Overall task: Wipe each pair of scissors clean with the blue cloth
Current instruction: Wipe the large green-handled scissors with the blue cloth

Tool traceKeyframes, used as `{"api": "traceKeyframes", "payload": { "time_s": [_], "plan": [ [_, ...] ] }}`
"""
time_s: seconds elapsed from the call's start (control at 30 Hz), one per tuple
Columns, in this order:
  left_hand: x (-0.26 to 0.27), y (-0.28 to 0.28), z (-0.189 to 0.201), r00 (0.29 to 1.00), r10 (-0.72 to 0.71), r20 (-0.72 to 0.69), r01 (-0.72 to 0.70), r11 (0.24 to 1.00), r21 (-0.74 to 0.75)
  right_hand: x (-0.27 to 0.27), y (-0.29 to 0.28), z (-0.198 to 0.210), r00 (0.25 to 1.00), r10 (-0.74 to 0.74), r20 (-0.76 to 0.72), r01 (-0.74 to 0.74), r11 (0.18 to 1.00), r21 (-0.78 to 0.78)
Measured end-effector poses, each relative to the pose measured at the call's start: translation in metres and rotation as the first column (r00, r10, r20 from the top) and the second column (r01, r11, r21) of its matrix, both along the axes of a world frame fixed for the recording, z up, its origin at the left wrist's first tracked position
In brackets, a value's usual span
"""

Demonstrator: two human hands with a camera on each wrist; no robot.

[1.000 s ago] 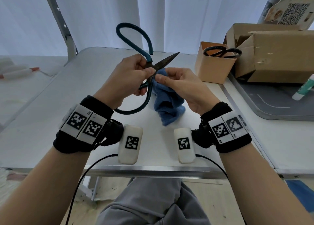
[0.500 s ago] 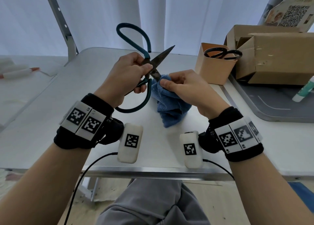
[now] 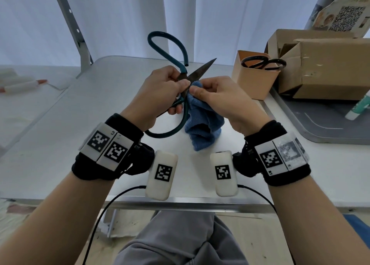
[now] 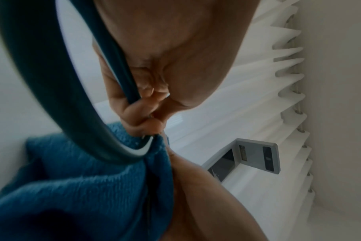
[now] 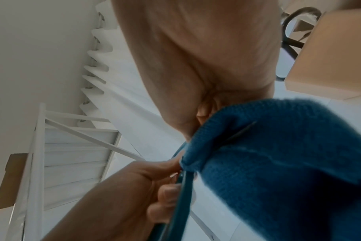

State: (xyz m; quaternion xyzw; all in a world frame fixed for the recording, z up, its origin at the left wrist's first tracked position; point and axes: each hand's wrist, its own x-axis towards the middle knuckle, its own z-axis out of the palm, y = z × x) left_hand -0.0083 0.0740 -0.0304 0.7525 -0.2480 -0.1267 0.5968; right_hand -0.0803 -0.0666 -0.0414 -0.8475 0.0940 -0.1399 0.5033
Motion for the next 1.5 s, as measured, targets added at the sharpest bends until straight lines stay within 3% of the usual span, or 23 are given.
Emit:
{"api": "traceKeyframes", "payload": {
  "time_s": [0.27, 0.5, 0.63, 0.77, 0.87, 1.07, 1.23, 1.37, 1.5],
  "plan": [
    [0.000, -0.002, -0.004, 1.000, -0.005, -0.006, 0.005, 0.999, 0.033, 0.002, -0.005, -0.001, 1.000, 0.001, -0.003, -0.001, 0.996, -0.092],
    [0.001, -0.001, -0.007, 0.999, 0.000, -0.035, 0.001, 1.000, 0.020, -0.004, -0.016, 0.003, 0.989, 0.120, -0.084, -0.120, 0.993, 0.007],
    [0.001, 0.000, -0.007, 0.998, 0.027, -0.050, -0.028, 1.000, -0.015, -0.003, -0.009, 0.001, 1.000, -0.010, -0.019, 0.006, 0.980, -0.201],
    [0.000, 0.000, -0.008, 0.998, 0.027, -0.062, -0.029, 0.999, -0.017, -0.004, -0.003, 0.001, 0.998, -0.023, -0.053, 0.008, 0.967, -0.254],
    [0.002, 0.002, -0.007, 0.998, 0.033, -0.051, -0.034, 0.999, -0.006, -0.003, -0.005, -0.003, 0.994, 0.052, -0.095, -0.071, 0.976, -0.204],
    [0.004, 0.004, -0.006, 0.996, 0.044, -0.073, -0.045, 0.999, -0.012, -0.008, -0.006, 0.003, 0.992, -0.020, -0.125, -0.005, 0.981, -0.193],
    [0.003, 0.000, -0.008, 0.998, 0.051, -0.022, -0.051, 0.999, -0.005, -0.006, -0.002, 0.000, 0.996, 0.045, -0.072, -0.056, 0.985, -0.163],
    [0.003, 0.002, -0.006, 0.997, 0.064, -0.032, -0.064, 0.998, -0.023, -0.008, -0.002, 0.002, 0.991, 0.000, -0.137, -0.029, 0.978, -0.208],
    [-0.001, 0.001, -0.005, 1.000, 0.010, -0.027, -0.011, 1.000, -0.012, -0.007, 0.002, 0.002, 0.998, 0.043, -0.036, -0.048, 0.987, -0.153]
  ]
}}
